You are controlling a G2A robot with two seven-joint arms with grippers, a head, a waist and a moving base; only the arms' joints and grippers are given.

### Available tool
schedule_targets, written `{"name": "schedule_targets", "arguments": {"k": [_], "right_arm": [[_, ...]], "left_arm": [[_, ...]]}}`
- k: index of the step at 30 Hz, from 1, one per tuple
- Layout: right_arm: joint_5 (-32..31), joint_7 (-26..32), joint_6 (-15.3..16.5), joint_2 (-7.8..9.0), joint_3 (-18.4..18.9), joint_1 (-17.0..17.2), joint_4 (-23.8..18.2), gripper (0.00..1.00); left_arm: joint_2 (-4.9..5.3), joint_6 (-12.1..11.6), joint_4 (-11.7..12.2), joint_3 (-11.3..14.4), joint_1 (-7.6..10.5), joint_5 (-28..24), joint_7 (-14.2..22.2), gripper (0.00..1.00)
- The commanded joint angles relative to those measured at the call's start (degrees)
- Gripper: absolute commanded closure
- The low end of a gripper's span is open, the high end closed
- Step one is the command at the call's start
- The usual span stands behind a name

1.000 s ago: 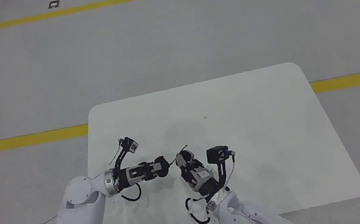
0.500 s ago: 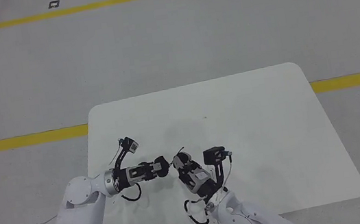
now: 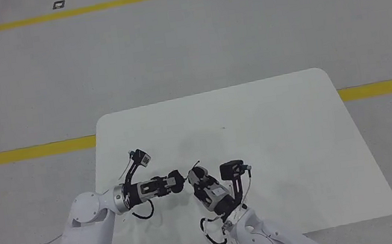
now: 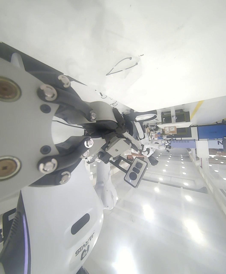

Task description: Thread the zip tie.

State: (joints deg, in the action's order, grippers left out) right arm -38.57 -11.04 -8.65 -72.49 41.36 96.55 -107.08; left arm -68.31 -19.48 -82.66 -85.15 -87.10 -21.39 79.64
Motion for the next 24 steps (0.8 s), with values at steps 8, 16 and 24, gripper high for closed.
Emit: {"name": "schedule_targets", "arguments": {"k": [8,16,24], "right_arm": [[-0.4,-0.1,-0.1,0.01,0.0,0.2,0.6,1.00],[-0.2,-0.1,-0.3,-0.06,0.1,0.3,0.7,1.00],[0.0,-0.8,0.3,0.17,0.7,0.9,-0.1,0.00]], "left_arm": [[0.00,0.0,0.0,0.0,0.00,0.0,0.0,1.00],[0.00,0.0,0.0,0.0,0.00,0.0,0.0,1.00],[0.00,0.0,0.0,0.0,0.00,0.0,0.0,1.00]]}}
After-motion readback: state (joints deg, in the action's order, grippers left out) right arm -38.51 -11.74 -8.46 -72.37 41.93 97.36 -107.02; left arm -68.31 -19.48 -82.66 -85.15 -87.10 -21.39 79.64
